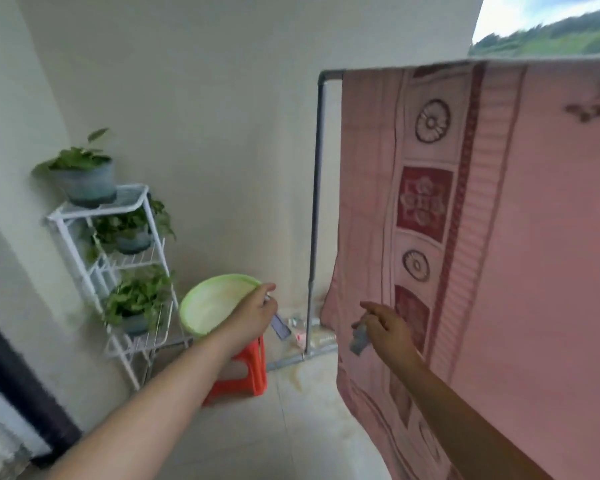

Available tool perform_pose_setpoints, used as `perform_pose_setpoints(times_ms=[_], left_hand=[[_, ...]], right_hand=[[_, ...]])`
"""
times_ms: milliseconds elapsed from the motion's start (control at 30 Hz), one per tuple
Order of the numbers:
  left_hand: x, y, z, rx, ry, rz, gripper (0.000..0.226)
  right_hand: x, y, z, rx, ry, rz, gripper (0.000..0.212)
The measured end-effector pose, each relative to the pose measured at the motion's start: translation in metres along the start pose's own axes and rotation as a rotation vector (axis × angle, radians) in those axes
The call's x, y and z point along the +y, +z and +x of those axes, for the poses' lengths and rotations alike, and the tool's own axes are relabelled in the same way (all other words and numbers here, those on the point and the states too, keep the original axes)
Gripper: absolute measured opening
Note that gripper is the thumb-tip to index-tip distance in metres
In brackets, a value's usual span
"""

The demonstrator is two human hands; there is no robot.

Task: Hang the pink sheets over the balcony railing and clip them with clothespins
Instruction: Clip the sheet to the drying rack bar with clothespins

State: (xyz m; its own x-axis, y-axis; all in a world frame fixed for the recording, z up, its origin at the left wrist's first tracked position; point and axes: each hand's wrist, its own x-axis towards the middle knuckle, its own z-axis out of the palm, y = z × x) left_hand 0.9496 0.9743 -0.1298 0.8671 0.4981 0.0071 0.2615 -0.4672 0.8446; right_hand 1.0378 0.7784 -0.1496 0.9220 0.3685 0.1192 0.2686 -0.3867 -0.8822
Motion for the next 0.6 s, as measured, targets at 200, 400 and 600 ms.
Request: perform_pose_setpoints(times_ms=[200,400,600], left_hand=[[0.009,-0.037,0.193,-0.065,-0.057,-0.164,0.032],[0.046,-0.064,0.364,-0.15,0.111,-0.084,0.032],[0.149,-0.038,0.509,-0.357,0.515,-0.144,0.038]], right_hand=[[-0.029,0.053,0.196,0.057,-0.057,-0.142,0.015],[-0.095,0.051,0.344,0.279,-0.329,-0.466,0.017],[-0.169,0.019,0.41,0.689,-0.456,-0.789,0.012]])
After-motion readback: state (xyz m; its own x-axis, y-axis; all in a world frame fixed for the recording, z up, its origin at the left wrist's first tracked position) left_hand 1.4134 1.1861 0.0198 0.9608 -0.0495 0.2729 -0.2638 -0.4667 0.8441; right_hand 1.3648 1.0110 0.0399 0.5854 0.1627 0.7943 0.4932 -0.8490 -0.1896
